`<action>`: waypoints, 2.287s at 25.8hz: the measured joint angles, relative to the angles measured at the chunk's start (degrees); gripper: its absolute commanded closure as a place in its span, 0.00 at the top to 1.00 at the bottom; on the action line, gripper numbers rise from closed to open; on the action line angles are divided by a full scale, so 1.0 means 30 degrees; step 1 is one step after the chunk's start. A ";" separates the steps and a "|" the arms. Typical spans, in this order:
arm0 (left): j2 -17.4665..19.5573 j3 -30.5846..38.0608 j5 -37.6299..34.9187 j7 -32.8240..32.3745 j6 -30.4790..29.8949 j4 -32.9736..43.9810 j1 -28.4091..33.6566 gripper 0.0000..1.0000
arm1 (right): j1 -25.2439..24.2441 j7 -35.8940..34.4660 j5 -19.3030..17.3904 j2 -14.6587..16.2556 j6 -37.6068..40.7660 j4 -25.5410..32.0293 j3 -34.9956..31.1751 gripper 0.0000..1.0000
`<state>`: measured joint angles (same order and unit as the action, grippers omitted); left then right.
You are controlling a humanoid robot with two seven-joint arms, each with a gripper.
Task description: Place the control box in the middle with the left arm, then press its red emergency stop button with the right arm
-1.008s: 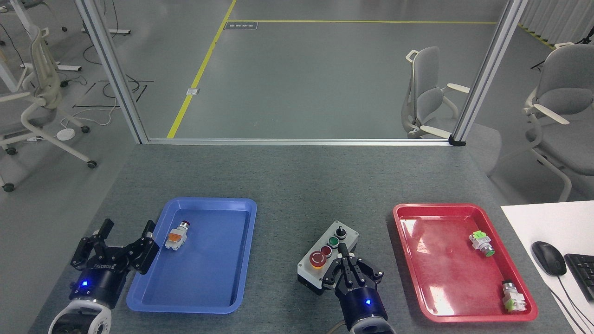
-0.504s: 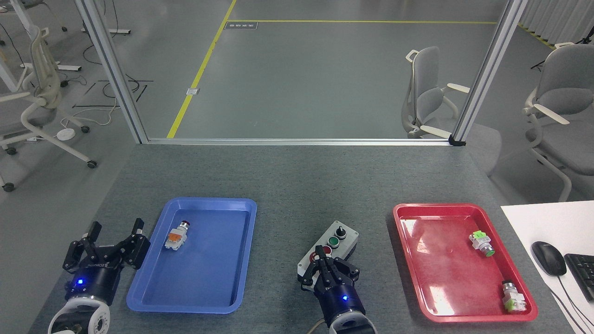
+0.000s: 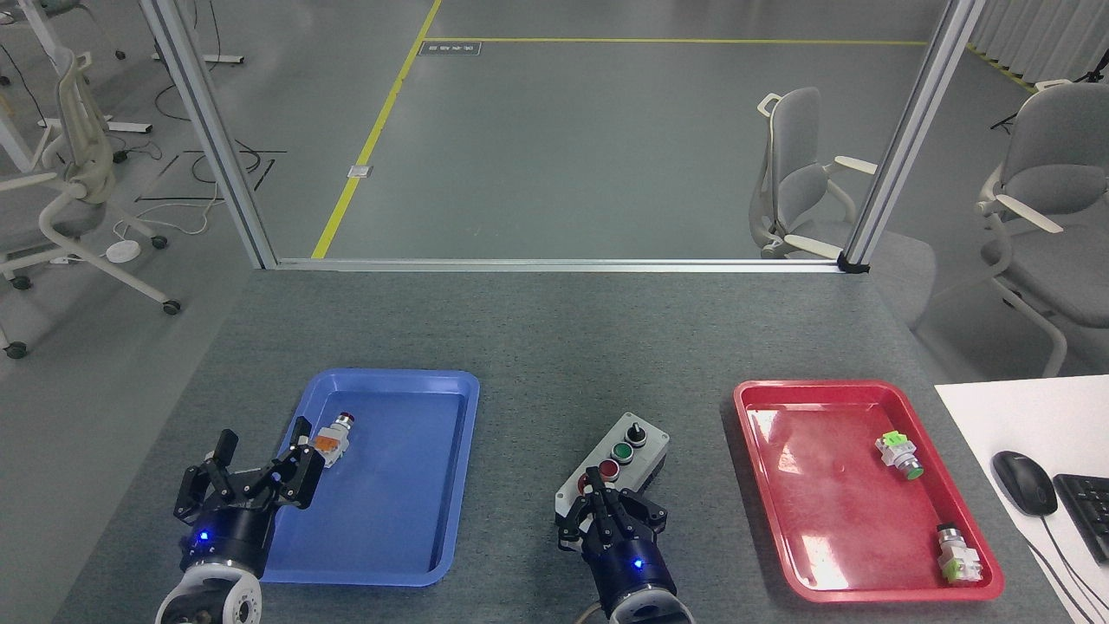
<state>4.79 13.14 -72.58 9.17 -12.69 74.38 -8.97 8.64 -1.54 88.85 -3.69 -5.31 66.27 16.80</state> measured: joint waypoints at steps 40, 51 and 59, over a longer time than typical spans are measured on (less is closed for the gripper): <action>-0.1975 -0.1879 -0.0044 -0.0049 0.3378 -0.0881 -0.0672 0.99 | -0.1216 -0.1484 -0.0183 0.2408 -0.0504 0.5146 -0.4719 0.99; -0.1978 -0.1875 -0.0035 -0.0034 0.3371 -0.0878 -0.0673 0.99 | -0.1139 -0.2467 -0.1353 0.2778 -0.0520 0.4934 -0.5094 0.99; -0.1978 -0.1875 -0.0034 -0.0034 0.3380 -0.0882 -0.0673 0.99 | -0.1123 -0.2573 -0.1420 0.2961 -0.0285 0.4811 -0.5069 0.99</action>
